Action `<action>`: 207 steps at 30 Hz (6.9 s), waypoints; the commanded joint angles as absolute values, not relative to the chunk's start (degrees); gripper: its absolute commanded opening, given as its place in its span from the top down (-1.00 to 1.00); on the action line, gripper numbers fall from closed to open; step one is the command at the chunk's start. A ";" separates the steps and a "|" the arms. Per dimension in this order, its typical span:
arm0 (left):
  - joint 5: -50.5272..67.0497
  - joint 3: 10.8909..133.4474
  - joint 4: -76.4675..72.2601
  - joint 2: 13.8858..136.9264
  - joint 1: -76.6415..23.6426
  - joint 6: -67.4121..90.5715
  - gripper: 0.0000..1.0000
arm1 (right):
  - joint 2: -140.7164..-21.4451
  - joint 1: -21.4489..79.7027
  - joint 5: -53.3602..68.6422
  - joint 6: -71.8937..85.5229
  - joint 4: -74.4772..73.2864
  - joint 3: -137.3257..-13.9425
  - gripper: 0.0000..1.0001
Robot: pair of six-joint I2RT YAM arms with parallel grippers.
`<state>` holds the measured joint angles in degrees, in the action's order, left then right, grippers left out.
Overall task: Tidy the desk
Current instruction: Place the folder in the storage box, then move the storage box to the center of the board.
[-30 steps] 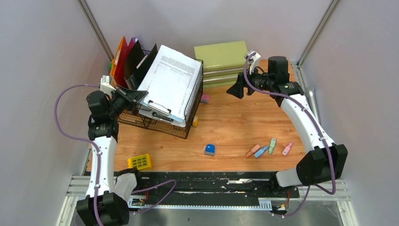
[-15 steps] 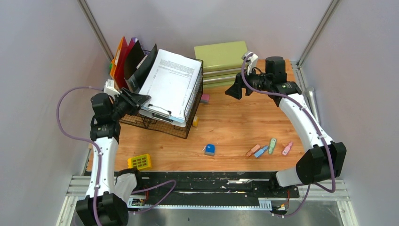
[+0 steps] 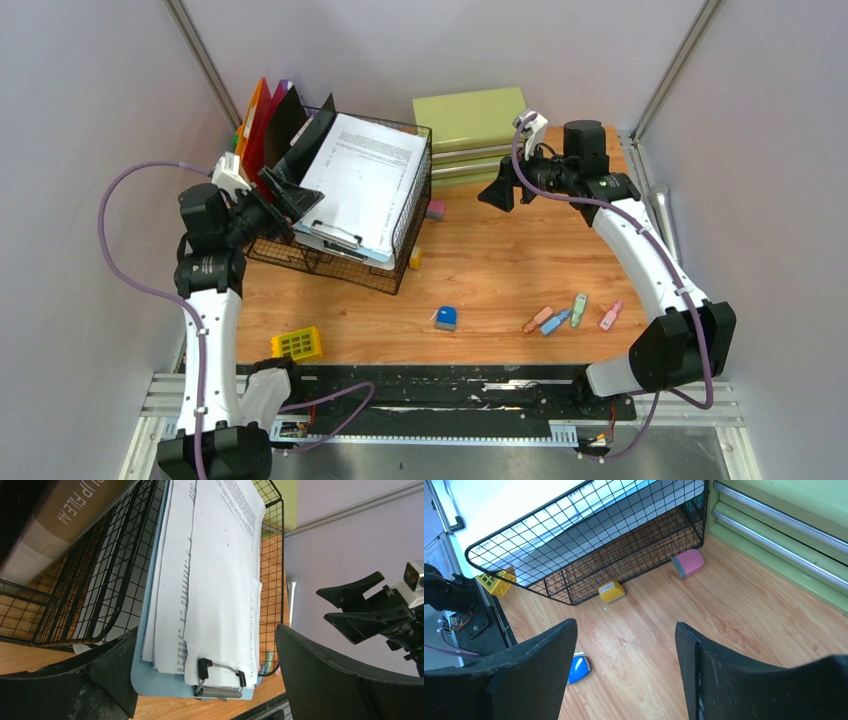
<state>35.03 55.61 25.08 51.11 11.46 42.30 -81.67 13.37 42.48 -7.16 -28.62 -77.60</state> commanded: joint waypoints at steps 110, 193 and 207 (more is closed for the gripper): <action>31.31 74.70 61.42 51.54 -9.58 -31.29 -1.00 | -79.22 13.72 34.77 -16.39 -32.45 -72.66 -0.47; -10.30 93.24 13.50 101.84 -24.17 21.77 0.54 | -76.92 13.84 16.60 -21.31 -34.11 -63.04 -0.61; -7.24 111.10 21.51 112.26 -23.90 22.86 0.09 | -87.52 13.85 4.12 -17.46 -21.89 -75.71 -0.77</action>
